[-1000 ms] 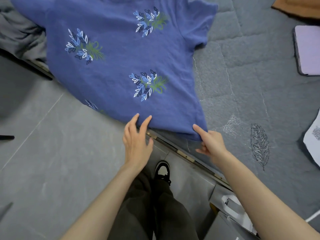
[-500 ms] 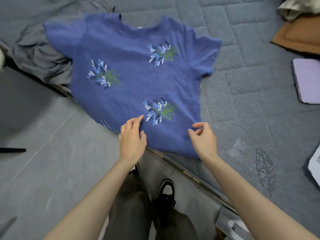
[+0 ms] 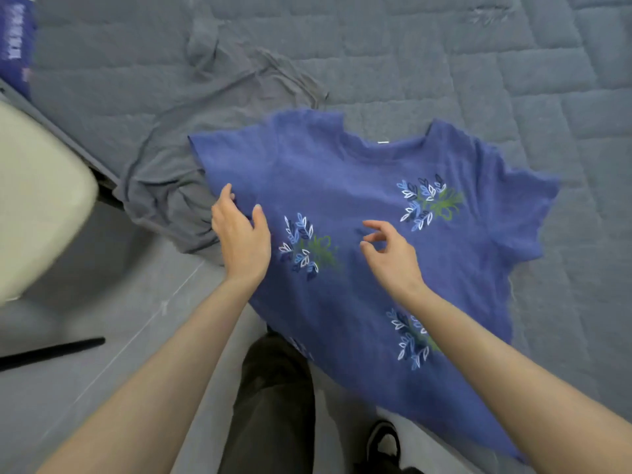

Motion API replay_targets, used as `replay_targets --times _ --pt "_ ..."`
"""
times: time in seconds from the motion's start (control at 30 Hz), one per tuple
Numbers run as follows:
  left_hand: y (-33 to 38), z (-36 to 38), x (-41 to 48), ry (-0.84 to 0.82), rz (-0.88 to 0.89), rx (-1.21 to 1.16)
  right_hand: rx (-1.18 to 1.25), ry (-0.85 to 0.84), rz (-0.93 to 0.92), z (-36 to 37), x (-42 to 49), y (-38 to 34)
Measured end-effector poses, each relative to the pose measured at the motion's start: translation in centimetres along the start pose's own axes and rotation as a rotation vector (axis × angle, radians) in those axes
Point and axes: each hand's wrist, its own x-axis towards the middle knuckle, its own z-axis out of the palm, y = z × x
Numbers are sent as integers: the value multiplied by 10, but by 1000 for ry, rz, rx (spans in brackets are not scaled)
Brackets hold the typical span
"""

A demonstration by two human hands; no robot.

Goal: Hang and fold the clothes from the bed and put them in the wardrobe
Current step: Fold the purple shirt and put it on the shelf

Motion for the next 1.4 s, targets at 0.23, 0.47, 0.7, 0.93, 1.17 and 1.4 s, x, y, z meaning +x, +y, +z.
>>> replay_targets --times 0.23,0.47,0.7,0.93,1.17,1.4 --pt "-5 -21 95 8 -275 101 -132 -37 -210 54 95 -105" --pt "-36 -31 130 -196 -295 12 -366 -244 -377 108 169 -167" --pt "-42 -39 130 -140 -99 -118 -513 -364 -335 131 192 -182" --pt "-3 -39 102 -48 199 -92 -37 -119 -325 92 181 -180" --pt "37 0 50 -277 501 203 -51 19 -217 16 171 -110" --pt "45 43 15 -513 368 286 -9 75 78 -43 149 -36"
